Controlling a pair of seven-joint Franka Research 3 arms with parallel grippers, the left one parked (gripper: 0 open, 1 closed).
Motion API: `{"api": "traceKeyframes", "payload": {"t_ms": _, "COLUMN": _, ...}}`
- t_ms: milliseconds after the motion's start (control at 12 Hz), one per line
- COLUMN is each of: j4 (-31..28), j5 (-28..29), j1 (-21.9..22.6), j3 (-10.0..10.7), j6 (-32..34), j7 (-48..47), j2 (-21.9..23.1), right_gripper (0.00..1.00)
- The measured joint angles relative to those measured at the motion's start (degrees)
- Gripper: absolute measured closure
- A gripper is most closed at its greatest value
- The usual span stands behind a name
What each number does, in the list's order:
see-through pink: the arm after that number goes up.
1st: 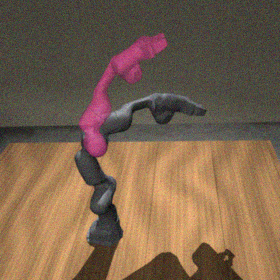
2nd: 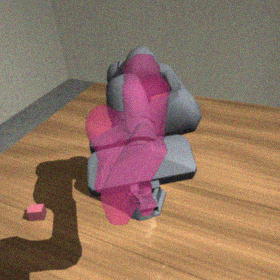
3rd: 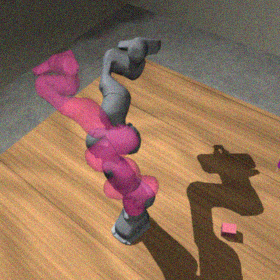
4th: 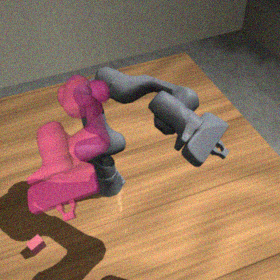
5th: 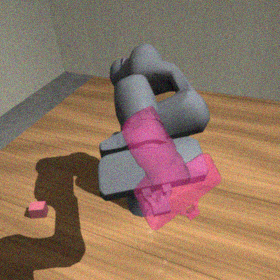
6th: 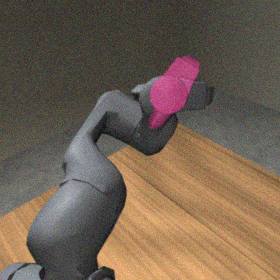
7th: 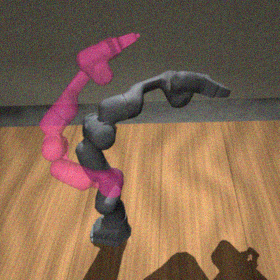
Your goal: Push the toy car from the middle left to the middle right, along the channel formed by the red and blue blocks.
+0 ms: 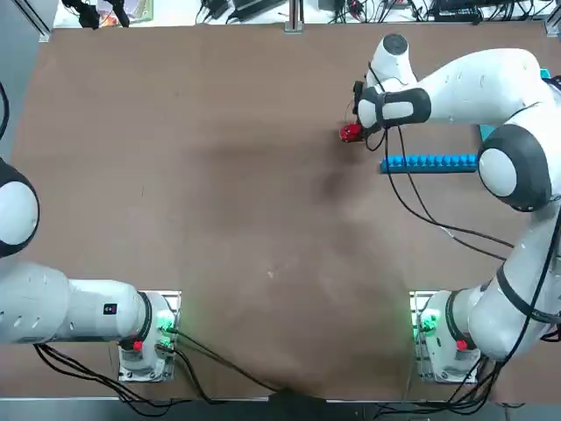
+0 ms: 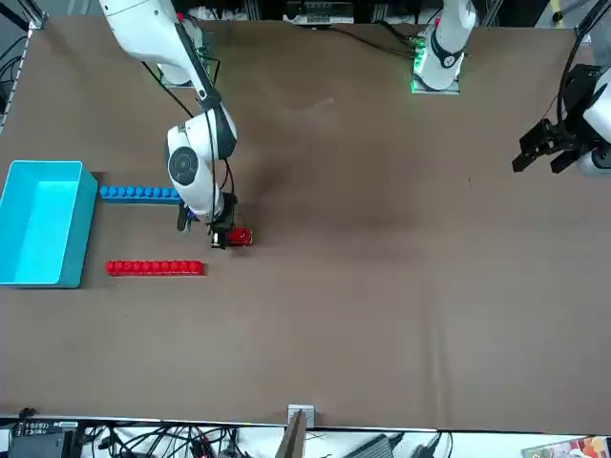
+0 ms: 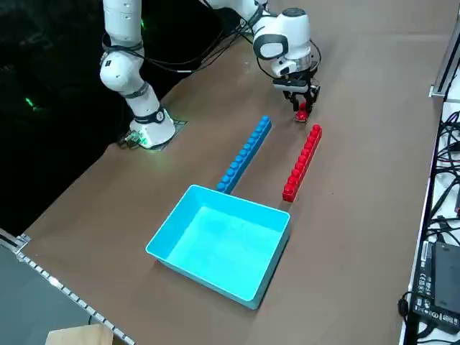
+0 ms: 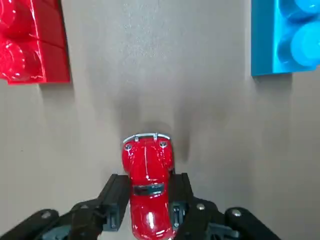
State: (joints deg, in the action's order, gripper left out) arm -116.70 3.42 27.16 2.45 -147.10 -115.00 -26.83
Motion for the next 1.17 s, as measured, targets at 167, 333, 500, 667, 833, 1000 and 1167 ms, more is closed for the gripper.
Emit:
{"api": "traceKeyframes", "payload": {"t_ms": 167, "j4": 0.00, "j5": 0.27, "j1": 0.35, "j3": -0.07, "j6": -0.50, "j7": -0.03, "j2": -0.15, "right_gripper": 0.53}}
{"api": "traceKeyframes", "payload": {"t_ms": 333, "j4": 0.01, "j5": 2.05, "j1": 1.12, "j3": -0.13, "j6": -1.77, "j7": -0.03, "j2": -0.43, "right_gripper": 0.55}}
{"api": "traceKeyframes", "payload": {"t_ms": 500, "j4": 0.16, "j5": 3.69, "j1": 2.09, "j3": -0.24, "j6": -2.88, "j7": -0.03, "j2": -0.72, "right_gripper": 0.55}}
{"api": "traceKeyframes", "payload": {"t_ms": 667, "j4": 0.38, "j5": 3.90, "j1": 2.27, "j3": -0.58, "j6": -3.21, "j7": -0.03, "j2": -0.93, "right_gripper": 0.55}}
{"api": "traceKeyframes", "payload": {"t_ms": 833, "j4": 0.70, "j5": 4.17, "j1": 2.29, "j3": -1.04, "j6": -3.34, "j7": -0.03, "j2": -1.12, "right_gripper": 0.56}}
{"api": "traceKeyframes", "payload": {"t_ms": 1000, "j4": 1.26, "j5": 4.22, "j1": 2.39, "j3": -1.48, "j6": -3.37, "j7": -0.04, "j2": -1.50, "right_gripper": 0.56}}
{"api": "traceKeyframes", "payload": {"t_ms": 1167, "j4": 2.09, "j5": 4.32, "j1": 2.63, "j3": -1.84, "j6": -3.35, "j7": -0.09, "j2": -2.05, "right_gripper": 0.56}}
